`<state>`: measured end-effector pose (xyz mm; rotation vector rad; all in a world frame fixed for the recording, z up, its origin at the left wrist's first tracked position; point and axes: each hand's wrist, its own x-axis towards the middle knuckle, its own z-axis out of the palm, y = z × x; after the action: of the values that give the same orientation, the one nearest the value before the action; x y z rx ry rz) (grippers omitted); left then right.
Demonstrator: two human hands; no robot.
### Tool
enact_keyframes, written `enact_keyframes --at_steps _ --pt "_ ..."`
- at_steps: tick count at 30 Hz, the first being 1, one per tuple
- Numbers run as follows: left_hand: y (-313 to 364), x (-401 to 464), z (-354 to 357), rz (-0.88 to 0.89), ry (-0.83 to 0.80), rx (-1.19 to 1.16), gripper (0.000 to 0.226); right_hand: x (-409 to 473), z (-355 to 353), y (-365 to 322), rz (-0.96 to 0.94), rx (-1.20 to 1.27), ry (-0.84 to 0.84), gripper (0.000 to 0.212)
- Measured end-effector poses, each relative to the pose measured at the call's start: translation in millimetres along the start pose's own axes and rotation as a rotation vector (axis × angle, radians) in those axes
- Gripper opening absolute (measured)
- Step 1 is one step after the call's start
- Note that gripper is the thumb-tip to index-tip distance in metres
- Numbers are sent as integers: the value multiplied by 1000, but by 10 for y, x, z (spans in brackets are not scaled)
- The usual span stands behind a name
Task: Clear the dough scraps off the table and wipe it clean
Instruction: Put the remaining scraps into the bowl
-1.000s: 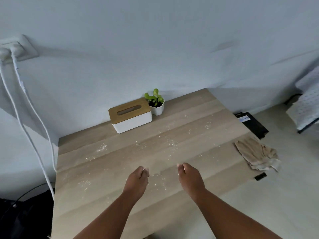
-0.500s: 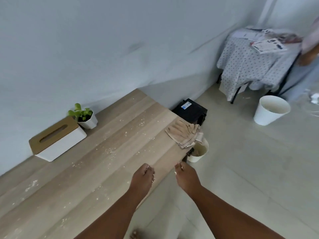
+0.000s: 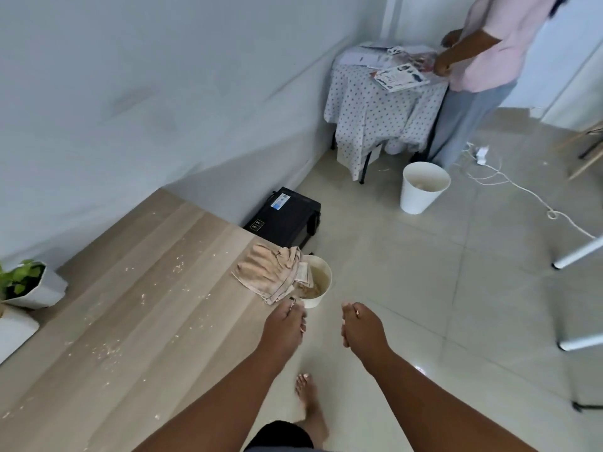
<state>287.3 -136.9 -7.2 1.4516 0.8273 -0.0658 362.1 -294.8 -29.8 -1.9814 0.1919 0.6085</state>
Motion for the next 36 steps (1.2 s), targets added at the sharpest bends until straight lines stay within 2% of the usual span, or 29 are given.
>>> enact_keyframes --at_steps 12,21,25,30,36 --pt "775 1265 661 -35 -117 100 29 1218 -591 -831 11 -34 106 38" --pt "1507 2082 775 -31 -83 82 27 1831 -796 -1159 32 -6 129 40" --pt "1529 2332 819 -61 -35 107 33 2148 -793 -1235 42 -6 87 39" --pt "1389 2483 929 -182 19 63 23 2607 -718 -1208 66 -67 -22 43" --pt "1480 2802 1020 -263 235 -30 20 3367 -710 -1374 29 -195 -213 38"
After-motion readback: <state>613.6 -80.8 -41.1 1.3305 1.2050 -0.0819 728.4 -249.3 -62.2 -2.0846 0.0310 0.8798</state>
